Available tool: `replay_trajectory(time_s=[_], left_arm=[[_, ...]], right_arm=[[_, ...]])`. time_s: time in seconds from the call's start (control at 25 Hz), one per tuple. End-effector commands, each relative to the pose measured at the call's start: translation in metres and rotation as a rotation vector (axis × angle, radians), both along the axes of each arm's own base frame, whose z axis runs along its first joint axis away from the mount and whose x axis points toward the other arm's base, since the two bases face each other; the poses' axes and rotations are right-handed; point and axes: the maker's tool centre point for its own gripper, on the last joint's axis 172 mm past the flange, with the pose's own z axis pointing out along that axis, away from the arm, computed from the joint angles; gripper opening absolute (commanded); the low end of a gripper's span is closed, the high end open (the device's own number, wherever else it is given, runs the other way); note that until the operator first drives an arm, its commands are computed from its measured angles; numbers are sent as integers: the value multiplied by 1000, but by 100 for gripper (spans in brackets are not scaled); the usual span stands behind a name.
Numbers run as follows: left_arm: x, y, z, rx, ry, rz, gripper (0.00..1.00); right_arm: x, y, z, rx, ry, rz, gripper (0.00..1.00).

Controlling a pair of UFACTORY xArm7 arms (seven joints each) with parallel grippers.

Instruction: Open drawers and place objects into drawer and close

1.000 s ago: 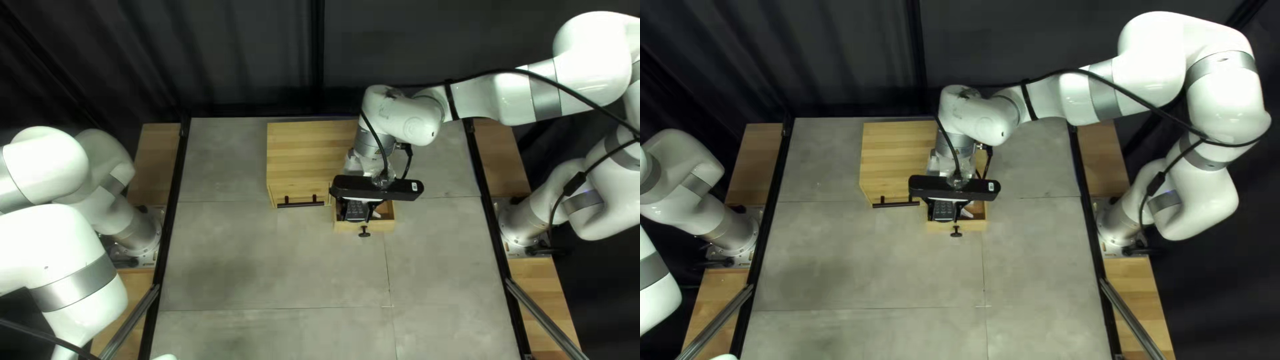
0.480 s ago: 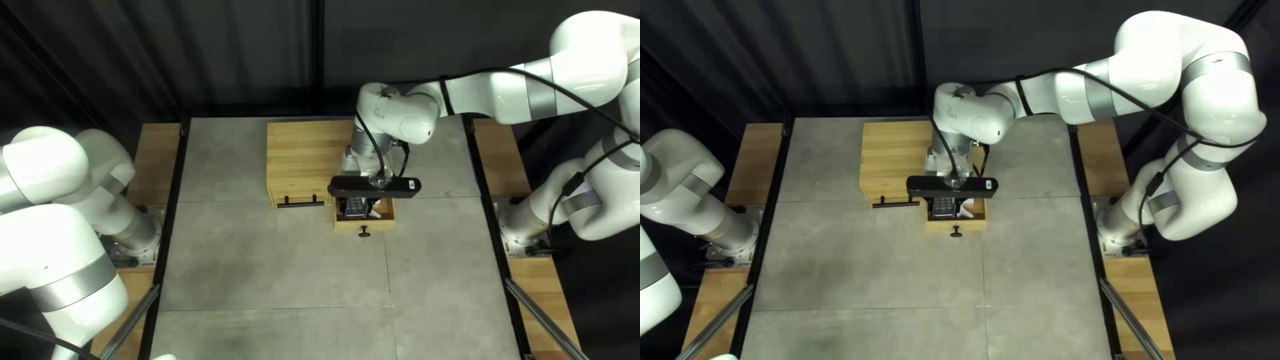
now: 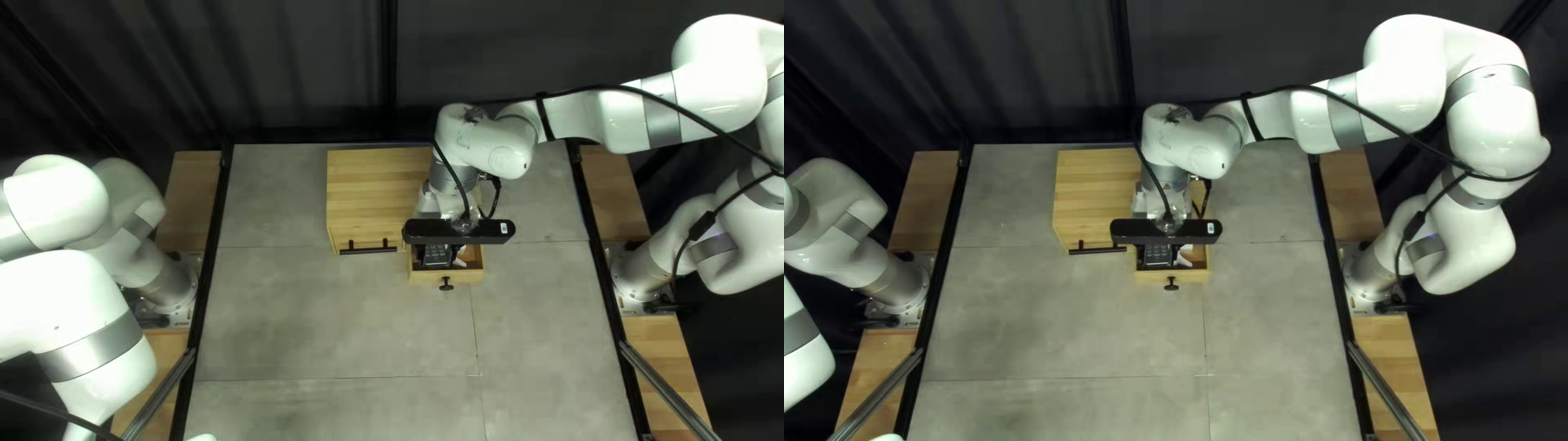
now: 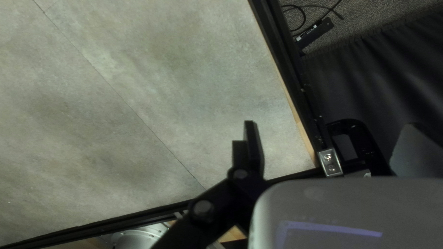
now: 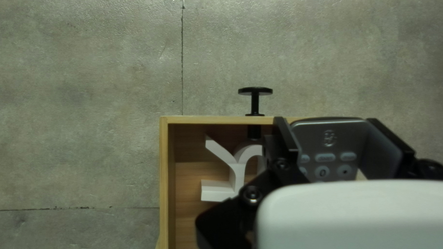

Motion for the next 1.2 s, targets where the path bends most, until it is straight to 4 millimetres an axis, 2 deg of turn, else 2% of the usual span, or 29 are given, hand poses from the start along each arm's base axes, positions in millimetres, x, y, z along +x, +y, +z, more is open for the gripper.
replay_trajectory(time_s=[0.04,0.2,0.24,0.28,0.32,0.36,0.4,0.44,0.68,0.92,1.12,1.2], left_arm=[[0,0,0,0,0,0,100],[0,0,0,0,0,0,100],[0,0,0,0,0,0,100],[0,0,0,0,0,0,100],[0,0,0,0,0,0,100],[0,0,0,0,0,0,100],[0,0,0,0,0,0,100],[0,0,0,0,0,0,100],[0,0,0,0,0,0,100],[0,0,0,0,0,0,100],[0,0,0,0,0,0,100],[0,0,0,0,0,0,100]], right_arm=[[1,-3,-1,-6,4,6,0],[2,-5,-3,-11,6,8,3],[2,-6,-4,-12,7,7,23],[2,-6,-4,-12,8,6,88],[3,-6,-4,-15,10,2,97],[2,-6,-3,-16,11,0,100],[2,-6,-2,-17,10,-1,71],[1,-6,0,-19,7,-5,0],[1,-3,8,-29,1,-8,0],[0,9,24,-39,-7,-17,0],[0,35,37,-66,-5,-31,0],[-1,47,38,-103,7,-13,3]])
